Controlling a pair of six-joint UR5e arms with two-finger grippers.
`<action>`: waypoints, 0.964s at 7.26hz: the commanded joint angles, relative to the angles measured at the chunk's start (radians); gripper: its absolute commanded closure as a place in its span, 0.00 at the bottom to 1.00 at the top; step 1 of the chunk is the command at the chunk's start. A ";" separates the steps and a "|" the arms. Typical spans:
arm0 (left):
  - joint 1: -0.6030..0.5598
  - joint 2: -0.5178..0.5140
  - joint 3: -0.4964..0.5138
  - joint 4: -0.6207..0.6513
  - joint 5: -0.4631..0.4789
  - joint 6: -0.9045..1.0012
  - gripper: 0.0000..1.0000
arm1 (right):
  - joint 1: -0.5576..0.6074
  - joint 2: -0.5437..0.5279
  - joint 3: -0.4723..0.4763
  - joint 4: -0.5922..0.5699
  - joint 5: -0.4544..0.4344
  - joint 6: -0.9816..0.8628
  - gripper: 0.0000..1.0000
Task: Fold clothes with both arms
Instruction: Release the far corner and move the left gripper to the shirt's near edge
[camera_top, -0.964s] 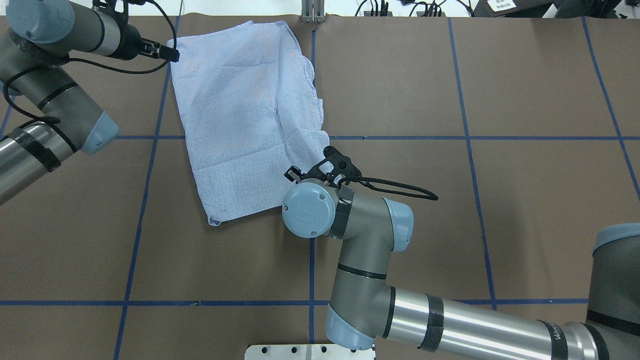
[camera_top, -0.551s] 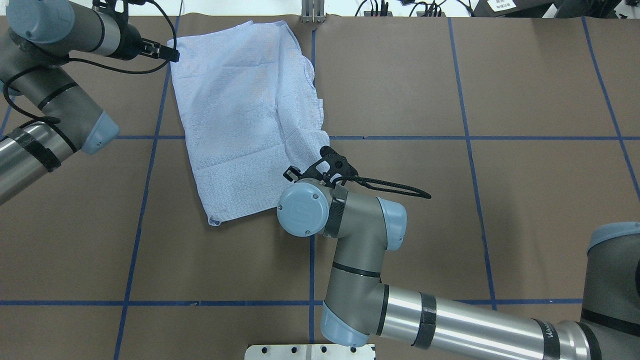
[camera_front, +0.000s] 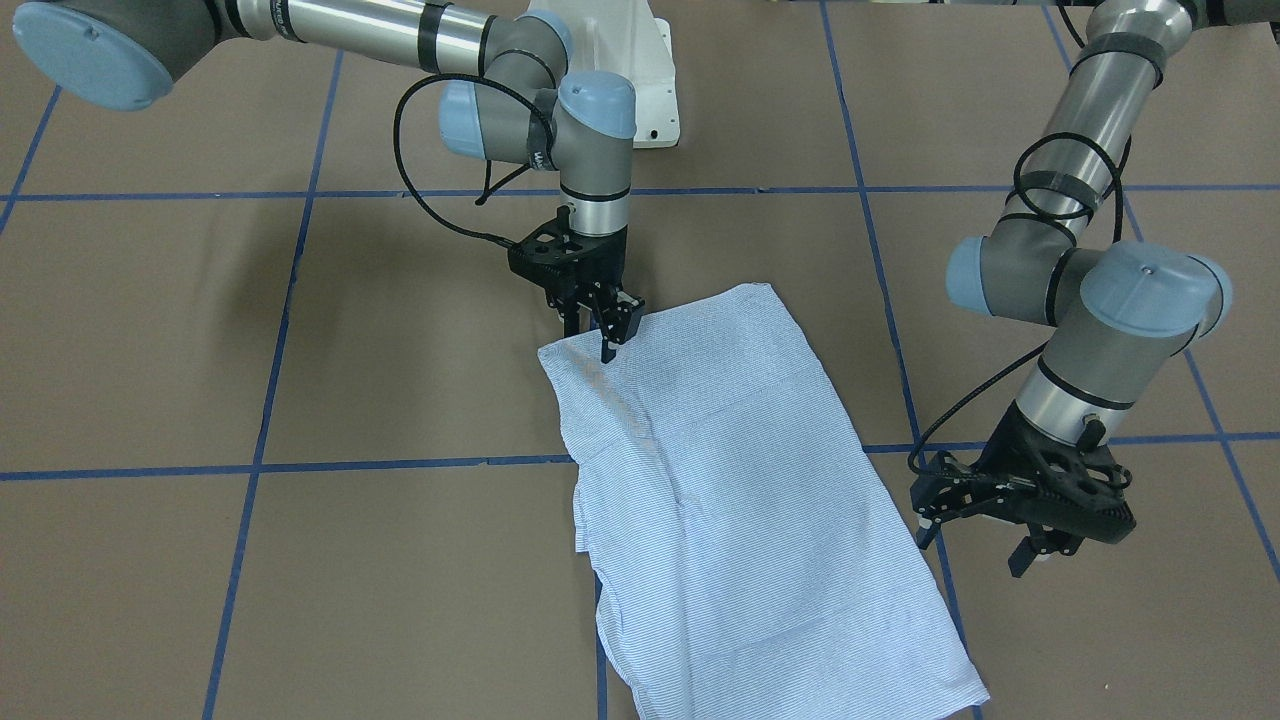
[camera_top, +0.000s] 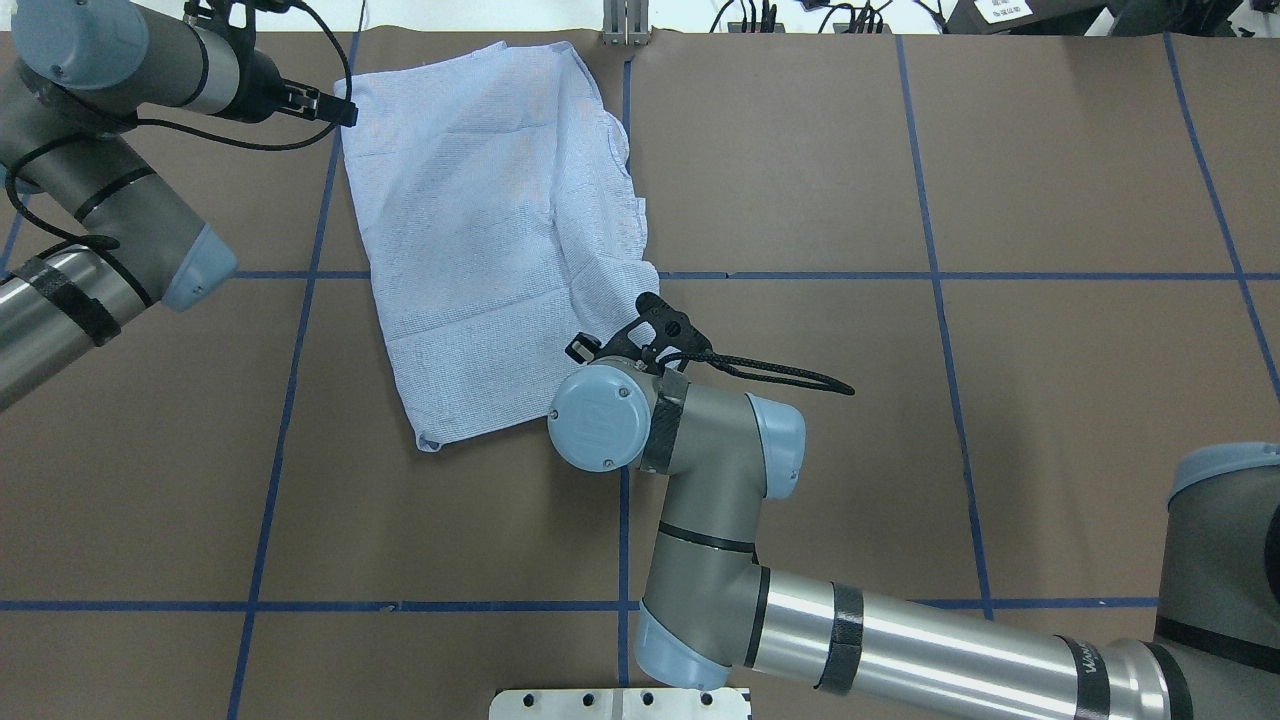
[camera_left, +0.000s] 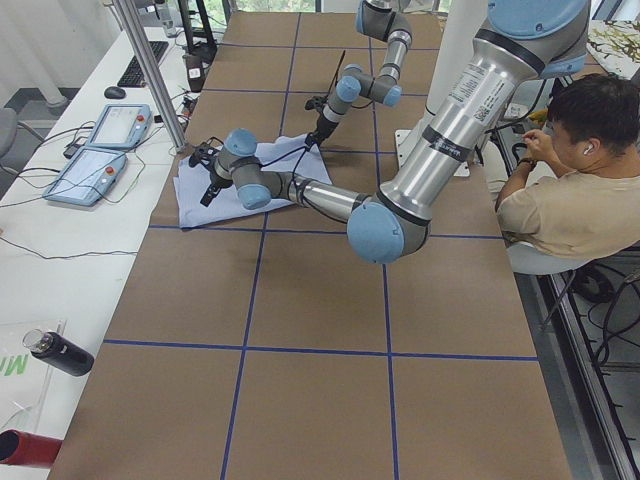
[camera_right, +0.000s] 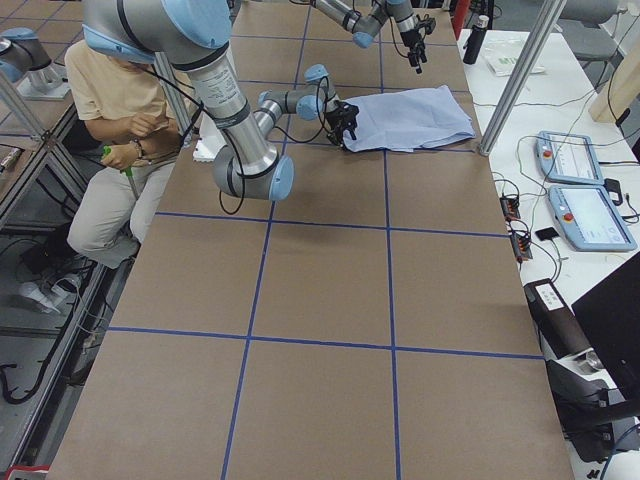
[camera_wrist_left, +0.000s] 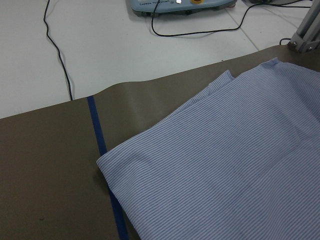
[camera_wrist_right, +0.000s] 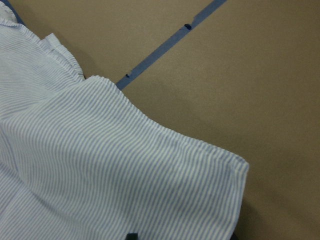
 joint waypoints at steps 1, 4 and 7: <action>0.000 0.002 0.000 0.000 0.000 0.000 0.00 | 0.000 0.017 -0.014 0.001 0.000 0.009 0.66; 0.000 0.000 0.000 0.000 0.000 0.000 0.00 | 0.000 0.028 -0.014 0.002 0.000 0.017 1.00; 0.009 0.050 -0.093 0.000 -0.009 -0.050 0.00 | 0.000 0.025 0.017 0.002 0.001 0.012 1.00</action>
